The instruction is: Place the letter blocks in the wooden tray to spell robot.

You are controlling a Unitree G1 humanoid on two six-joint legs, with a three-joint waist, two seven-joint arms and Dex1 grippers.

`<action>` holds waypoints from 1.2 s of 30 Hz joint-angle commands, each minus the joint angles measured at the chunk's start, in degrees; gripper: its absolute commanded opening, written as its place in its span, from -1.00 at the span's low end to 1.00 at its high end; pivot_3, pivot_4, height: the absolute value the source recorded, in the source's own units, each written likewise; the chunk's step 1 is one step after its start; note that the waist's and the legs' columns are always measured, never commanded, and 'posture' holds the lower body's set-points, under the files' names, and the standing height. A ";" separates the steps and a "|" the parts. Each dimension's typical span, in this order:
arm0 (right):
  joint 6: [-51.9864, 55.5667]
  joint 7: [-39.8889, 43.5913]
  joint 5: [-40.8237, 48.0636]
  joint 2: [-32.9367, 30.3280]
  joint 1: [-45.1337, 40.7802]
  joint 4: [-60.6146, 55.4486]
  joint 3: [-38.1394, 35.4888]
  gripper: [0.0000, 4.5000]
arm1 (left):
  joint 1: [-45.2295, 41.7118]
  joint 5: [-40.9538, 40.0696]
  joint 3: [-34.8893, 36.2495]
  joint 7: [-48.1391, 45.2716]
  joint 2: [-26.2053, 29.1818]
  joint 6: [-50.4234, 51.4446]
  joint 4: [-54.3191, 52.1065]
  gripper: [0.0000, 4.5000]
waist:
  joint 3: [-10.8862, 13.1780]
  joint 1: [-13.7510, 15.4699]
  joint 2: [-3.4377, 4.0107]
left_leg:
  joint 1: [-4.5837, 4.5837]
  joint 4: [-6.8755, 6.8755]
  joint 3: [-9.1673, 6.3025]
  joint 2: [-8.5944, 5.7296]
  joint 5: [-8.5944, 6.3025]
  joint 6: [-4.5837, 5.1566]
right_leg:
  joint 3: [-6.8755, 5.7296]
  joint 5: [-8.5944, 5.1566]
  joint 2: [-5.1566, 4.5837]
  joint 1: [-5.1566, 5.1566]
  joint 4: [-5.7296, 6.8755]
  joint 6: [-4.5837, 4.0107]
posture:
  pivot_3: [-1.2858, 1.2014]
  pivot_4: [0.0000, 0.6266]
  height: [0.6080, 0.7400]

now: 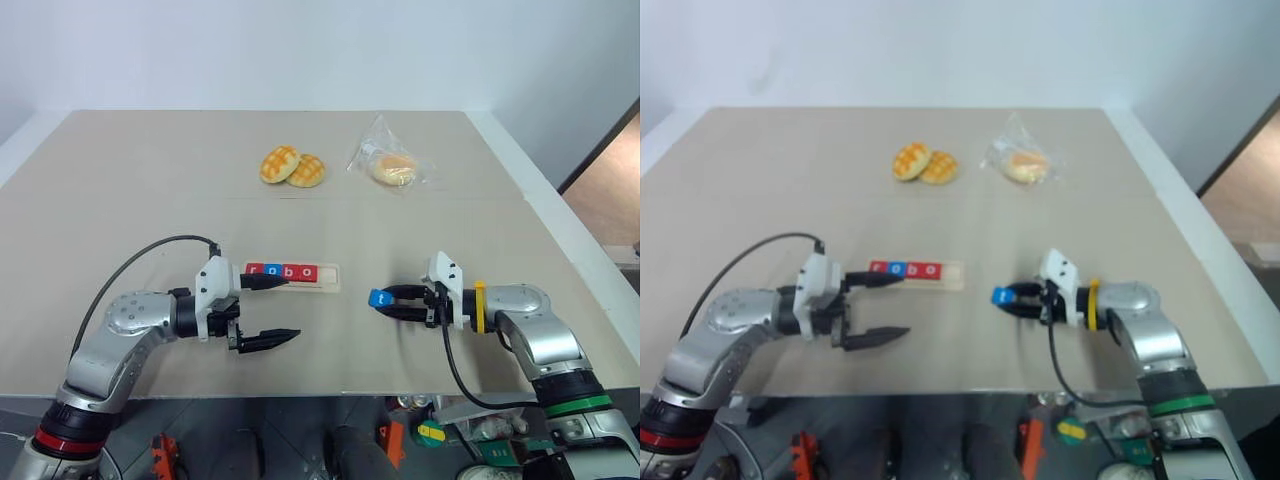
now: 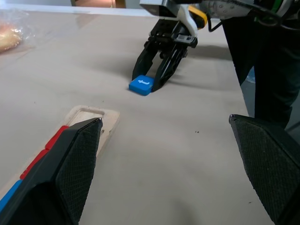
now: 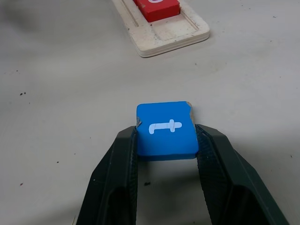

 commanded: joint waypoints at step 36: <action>-9.58 2.76 -9.18 11.80 -25.95 22.89 10.25 -0.47 | 4.64 3.95 3.29 8.78 -1.40 -4.69 -0.57 1.00 | 0.02 0.15 0.02 | -0.41 0.01 -0.06 0.00 0.03 -0.03 | -0.10 0.28 -0.03 -0.36 -0.01 -0.42 | 0.03 -0.52 1.00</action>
